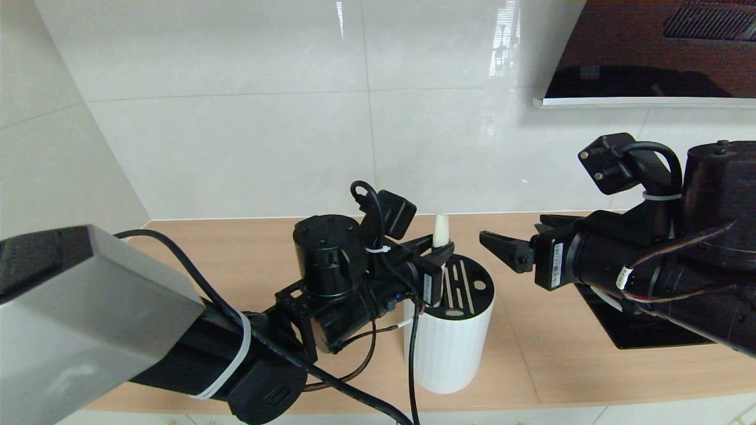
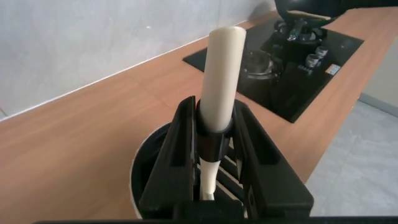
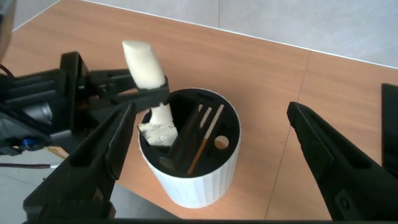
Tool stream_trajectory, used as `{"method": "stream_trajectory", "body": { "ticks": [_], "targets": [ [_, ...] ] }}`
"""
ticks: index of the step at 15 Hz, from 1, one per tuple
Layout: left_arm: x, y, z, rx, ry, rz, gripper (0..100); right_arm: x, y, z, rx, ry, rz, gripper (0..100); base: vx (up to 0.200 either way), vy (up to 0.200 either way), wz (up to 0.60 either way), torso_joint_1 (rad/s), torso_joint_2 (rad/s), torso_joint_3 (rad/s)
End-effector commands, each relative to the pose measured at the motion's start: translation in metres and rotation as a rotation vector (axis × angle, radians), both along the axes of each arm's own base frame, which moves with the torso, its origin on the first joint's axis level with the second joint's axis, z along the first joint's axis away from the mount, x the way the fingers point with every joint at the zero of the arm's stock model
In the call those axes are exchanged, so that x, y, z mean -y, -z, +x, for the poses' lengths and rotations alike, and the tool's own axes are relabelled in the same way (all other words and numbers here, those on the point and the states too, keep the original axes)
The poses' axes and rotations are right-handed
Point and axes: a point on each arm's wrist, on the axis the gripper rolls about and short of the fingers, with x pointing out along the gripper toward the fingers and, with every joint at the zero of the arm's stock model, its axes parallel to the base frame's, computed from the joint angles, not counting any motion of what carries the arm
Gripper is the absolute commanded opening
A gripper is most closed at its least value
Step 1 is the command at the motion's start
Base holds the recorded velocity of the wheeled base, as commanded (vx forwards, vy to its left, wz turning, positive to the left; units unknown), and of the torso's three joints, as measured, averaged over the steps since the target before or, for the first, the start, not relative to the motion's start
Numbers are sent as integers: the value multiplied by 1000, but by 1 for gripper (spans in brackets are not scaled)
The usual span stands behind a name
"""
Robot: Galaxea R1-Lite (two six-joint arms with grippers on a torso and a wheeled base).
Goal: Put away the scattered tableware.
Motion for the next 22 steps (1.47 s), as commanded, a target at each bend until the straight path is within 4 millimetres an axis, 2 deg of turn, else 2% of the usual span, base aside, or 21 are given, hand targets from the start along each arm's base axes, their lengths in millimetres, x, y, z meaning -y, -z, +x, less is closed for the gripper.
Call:
{"method": "stream_trajectory", "body": {
  "ticks": [1, 8, 10, 11, 12, 14, 15, 17, 18, 19, 20, 21, 22],
  "targets": [
    [1, 4, 1, -8, -1, 6, 100, 0, 0, 0, 0, 0, -1, 100, 0, 0, 0, 0, 0, 0],
    [0, -6, 0, 33, -9, -33, 100, 0, 0, 0, 0, 0, -1, 100, 0, 0, 0, 0, 0, 0],
    [-4, -19, -3, 72, -33, -72, 100, 0, -1, -1, 2, 0, 1, 100, 0, 0, 0, 0, 0, 0],
    [-13, -40, -9, 110, -72, -137, 100, 2, -1, -1, 4, 3, 3, 100, 0, 0, 0, 0, 0, 0],
    [-30, -66, -22, 128, -94, -219, 100, 9, -2, 0, 7, 30, 5, 100, 0, 0, 0, 0, 0, 0],
    [-58, -88, -45, 154, -106, -271, 100, 20, -5, -6, 19, 50, 17, 100, 0, 0, 0, 0, 0, 0],
    [-95, -97, -64, 179, -160, -280, 100, 37, -8, -14, 33, 82, 38, 100, 0, 0, 0, 0, 0, 0],
    [-140, -97, -86, 202, -257, -279, 100, 65, 2, -31, 29, 145, 29, 100, 0, 0, 0, 0, 0, 0],
    [-166, -96, -109, 219, -312, -282, 100, 88, 6, -53, 54, 187, 43, 100, 0, 0, 0, 0, 0, 0],
    [-182, -94, -128, 227, -342, -282, 100, 107, 10, -73, 85, 230, 63, 100, 0, 0, 0, 0, 0, 0],
    [-192, -94, -142, 232, -361, -282, 100, 121, 16, -93, 114, 255, 78, 100, 0, 0, 0, 0, 0, 0],
    [-206, -95, -168, 225, -388, -276, 100, 142, 23, -125, 187, 299, 100, 100, 0, 0, 0, 0, 0, 0],
    [-218, -96, -189, 213, -417, -272, 100, 155, 23, -146, 244, 372, 111, 100, 0, 0, 0, 0, 0, 0]
  ]
}}
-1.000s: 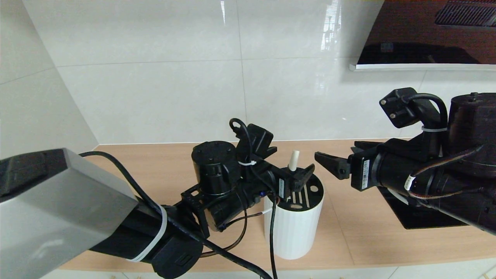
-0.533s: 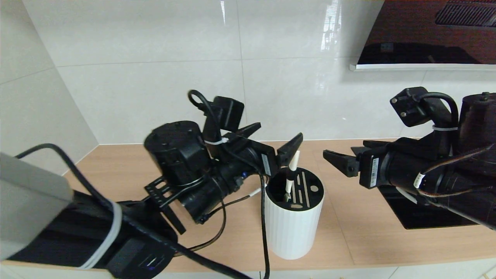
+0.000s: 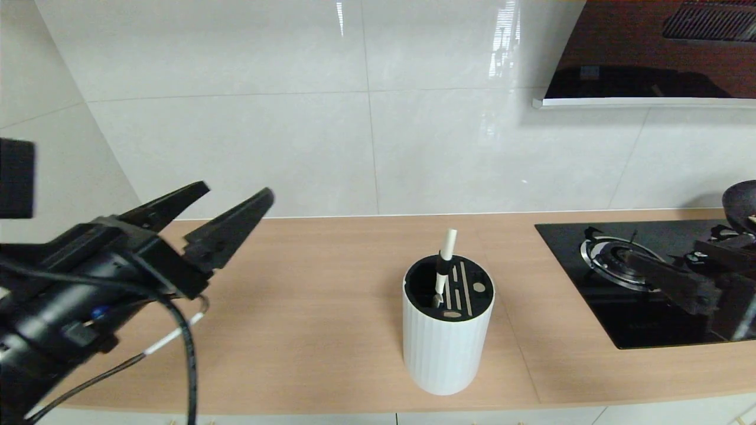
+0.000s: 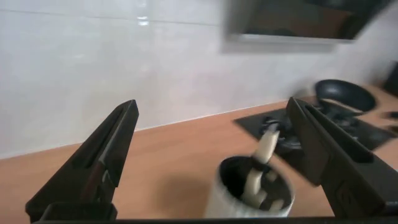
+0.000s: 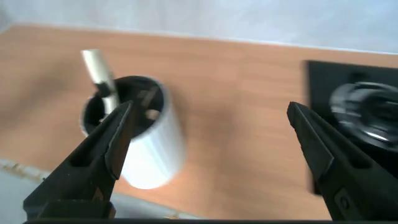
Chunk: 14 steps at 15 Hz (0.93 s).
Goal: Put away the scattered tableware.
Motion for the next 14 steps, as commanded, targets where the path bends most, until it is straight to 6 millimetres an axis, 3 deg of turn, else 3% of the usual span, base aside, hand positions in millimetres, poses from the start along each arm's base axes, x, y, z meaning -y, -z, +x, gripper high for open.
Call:
{"method": "stream_trajectory", "body": {
  "ticks": [1, 3, 4, 8, 10, 13, 14],
  "targets": [
    [-54, -3, -82, 29, -139, -26, 100, 55, 16, -84, 173, 228, 47, 100, 0, 0, 0, 0, 0, 0],
    [-68, 2, -110, 18, -187, -17, 100, 64, 25, -111, 184, 330, 36, 100, 0, 0, 0, 0, 0, 0],
    [-76, 8, -135, 33, -200, -25, 100, 68, 29, -134, 212, 377, 8, 100, 0, 0, 0, 0, 0, 0],
    [-85, 36, -172, 65, -338, -33, 100, 67, 52, -172, 273, 511, -46, 100, 0, 0, 0, 0, 0, 0],
    [-85, 47, -185, 73, -378, -30, 100, 65, 64, -185, 289, 541, -75, 100, 0, 0, 0, 0, 0, 0],
    [-80, 69, -204, 84, -459, -19, 100, 67, 72, -180, 261, 596, -73, 100, 0, 0, 0, 0, 0, 0],
    [-80, 82, -201, 49, -473, -7, 100, 67, 82, -173, 227, 595, -74, 100, 0, 0, 0, 0, 0, 0]
  ]
}}
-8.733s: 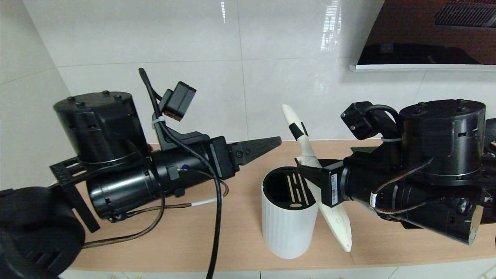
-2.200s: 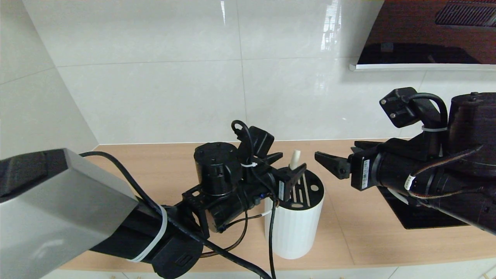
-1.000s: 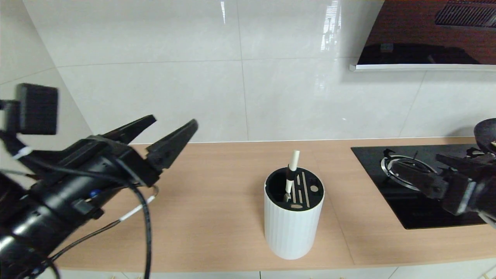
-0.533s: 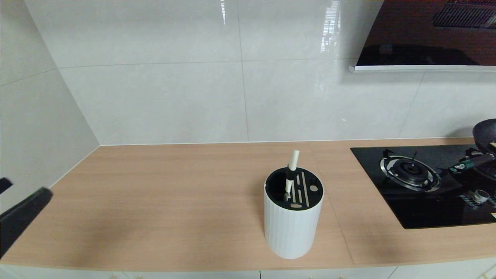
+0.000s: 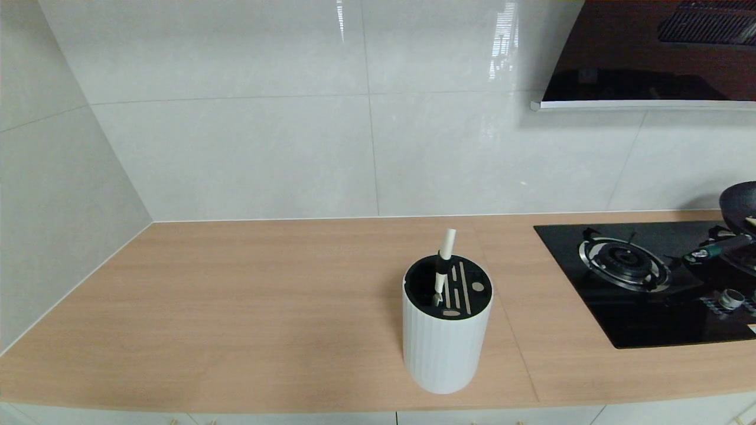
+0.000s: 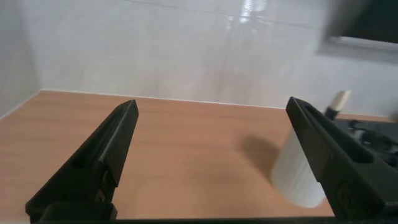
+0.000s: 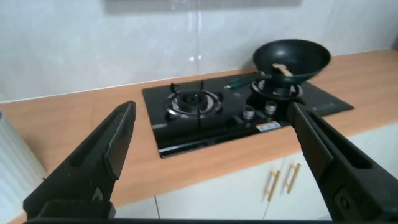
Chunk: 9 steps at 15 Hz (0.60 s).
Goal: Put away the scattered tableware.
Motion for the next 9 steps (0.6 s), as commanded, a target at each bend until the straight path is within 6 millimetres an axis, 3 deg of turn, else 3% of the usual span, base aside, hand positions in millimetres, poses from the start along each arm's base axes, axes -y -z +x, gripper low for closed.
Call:
{"method": "stream_trajectory", "body": {
  "ticks": [1, 3, 4, 9],
  "targets": [
    [1, 24, -6, 30, -56, 1, 100, 0, 24, 11, -31, 1, 9, 100, 0, 0, 0, 0, 0, 0],
    [2, 55, 8, -70, -45, 91, 100, 0, 52, 30, 11, -11, 4, 100, 0, 0, 0, 0, 0, 0],
    [2, 72, 14, -127, -16, 118, 100, -1, 55, 32, 33, -58, 3, 100, 0, 0, 0, 0, 0, 0],
    [2, 86, 16, -238, -39, 177, 100, -7, 75, 35, -138, -308, 90, 100, 0, 0, 0, 0, 0, 0]
  ]
}}
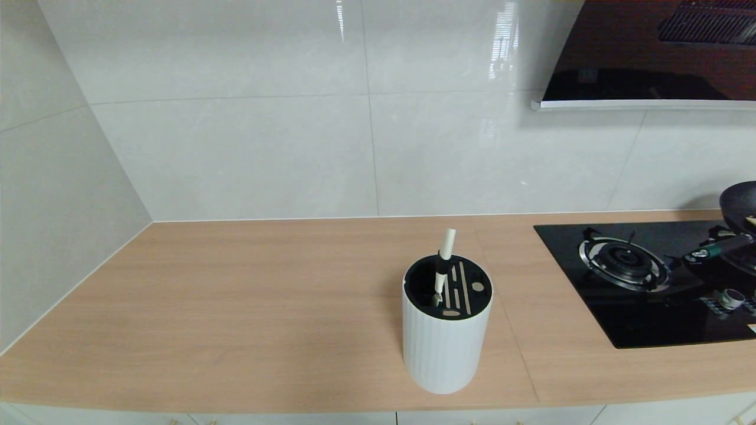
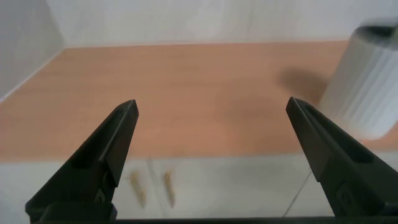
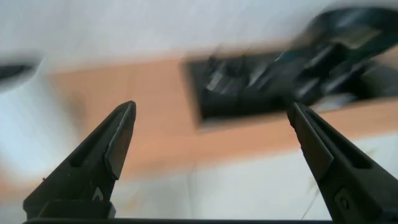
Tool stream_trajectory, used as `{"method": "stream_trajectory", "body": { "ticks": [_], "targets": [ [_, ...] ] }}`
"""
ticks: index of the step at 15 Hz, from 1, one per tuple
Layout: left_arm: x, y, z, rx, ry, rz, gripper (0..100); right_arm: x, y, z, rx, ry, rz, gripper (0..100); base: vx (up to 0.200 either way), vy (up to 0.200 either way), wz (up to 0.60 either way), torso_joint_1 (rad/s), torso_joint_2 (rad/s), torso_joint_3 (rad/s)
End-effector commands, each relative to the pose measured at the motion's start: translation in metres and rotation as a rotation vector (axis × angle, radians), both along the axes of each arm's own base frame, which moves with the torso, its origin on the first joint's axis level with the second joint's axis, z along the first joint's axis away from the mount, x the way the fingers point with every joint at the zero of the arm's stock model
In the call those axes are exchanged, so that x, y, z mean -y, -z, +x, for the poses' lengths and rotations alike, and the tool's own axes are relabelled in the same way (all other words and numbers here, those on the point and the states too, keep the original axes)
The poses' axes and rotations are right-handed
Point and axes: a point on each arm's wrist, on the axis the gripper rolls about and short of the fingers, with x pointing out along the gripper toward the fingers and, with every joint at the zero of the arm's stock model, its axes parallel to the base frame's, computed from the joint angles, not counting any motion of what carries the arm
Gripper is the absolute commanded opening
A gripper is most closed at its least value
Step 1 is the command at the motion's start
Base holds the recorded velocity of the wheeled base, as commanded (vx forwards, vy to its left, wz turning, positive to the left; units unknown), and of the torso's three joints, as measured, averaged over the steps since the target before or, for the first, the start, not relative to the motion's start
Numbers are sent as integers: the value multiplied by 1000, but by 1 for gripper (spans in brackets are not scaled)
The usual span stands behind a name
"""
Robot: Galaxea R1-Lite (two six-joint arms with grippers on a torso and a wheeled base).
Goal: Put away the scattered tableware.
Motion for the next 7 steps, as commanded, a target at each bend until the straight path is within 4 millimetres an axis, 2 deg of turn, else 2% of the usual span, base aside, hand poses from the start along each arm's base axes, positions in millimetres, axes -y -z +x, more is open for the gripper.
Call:
{"method": "stream_trajectory", "body": {
  "ticks": [1, 7],
  "targets": [
    [0, 1, 1, -5, 0, 0, 100, -1, 3, 1, -23, -27, -12, 100, 0, 0, 0, 0, 0, 0],
    [0, 1, 1, -5, 1, -6, 100, -1, 3, 1, -24, -48, -20, 100, 0, 0, 0, 0, 0, 0]
  ]
}}
